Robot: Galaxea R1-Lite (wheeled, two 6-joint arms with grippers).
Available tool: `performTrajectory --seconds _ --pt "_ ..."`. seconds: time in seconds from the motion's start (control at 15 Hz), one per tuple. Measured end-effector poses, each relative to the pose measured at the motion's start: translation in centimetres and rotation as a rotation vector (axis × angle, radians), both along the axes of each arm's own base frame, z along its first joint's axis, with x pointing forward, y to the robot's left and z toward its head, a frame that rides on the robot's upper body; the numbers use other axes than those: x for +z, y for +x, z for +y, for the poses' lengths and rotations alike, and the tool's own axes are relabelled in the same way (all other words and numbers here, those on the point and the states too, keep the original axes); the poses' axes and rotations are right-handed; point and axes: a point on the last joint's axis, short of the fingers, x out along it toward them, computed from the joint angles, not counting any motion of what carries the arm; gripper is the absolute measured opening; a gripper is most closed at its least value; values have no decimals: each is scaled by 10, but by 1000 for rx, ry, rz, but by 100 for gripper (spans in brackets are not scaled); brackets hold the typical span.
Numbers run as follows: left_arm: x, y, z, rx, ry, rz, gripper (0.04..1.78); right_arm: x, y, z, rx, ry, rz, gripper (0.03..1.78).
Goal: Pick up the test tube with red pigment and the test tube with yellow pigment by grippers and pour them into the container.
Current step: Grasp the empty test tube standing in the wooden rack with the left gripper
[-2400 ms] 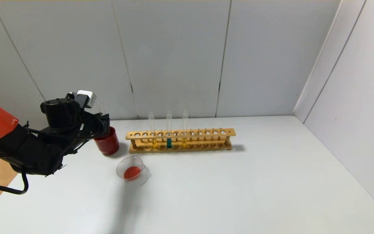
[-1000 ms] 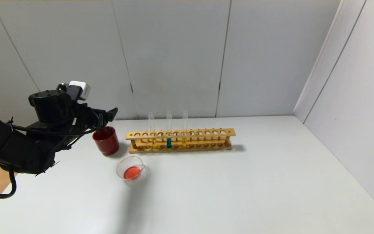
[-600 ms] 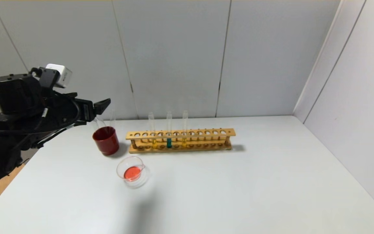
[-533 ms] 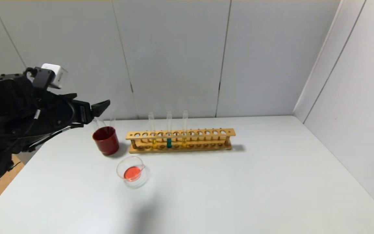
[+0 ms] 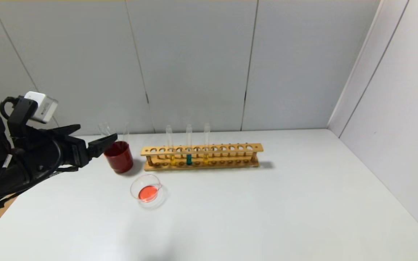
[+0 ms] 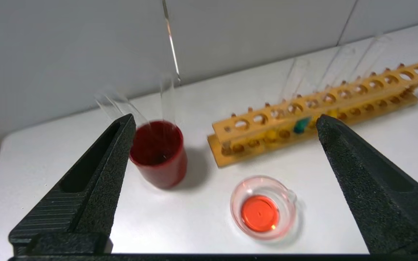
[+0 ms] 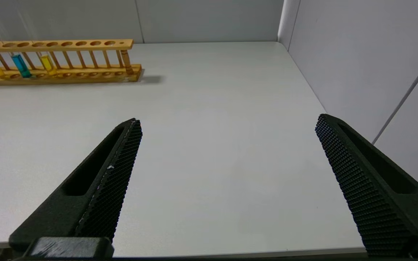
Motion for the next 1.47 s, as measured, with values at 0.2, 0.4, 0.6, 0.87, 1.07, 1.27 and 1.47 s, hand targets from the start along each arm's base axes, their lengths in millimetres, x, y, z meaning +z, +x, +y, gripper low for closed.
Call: performTrajectory --seconds 0.2,0.4,0.6,0.87,1.07,1.27,1.47 --pt "-4 -7 -1 -36 -69 -20 175 0 0 0 0 0 0 175" --pt "-1 -6 -1 -42 -66 -37 175 0 0 0 0 0 0 175" --pt "6 3 -2 -45 -63 -58 175 0 0 0 0 0 0 175" --pt "-3 28 -5 -63 -43 -29 175 0 0 0 0 0 0 175" --pt "-18 49 -9 -121 -25 -4 175 0 0 0 0 0 0 175" --pt "-35 64 -16 -183 -25 20 175 0 0 0 0 0 0 175" --pt "-49 77 -24 -242 -10 42 175 0 0 0 0 0 0 175"
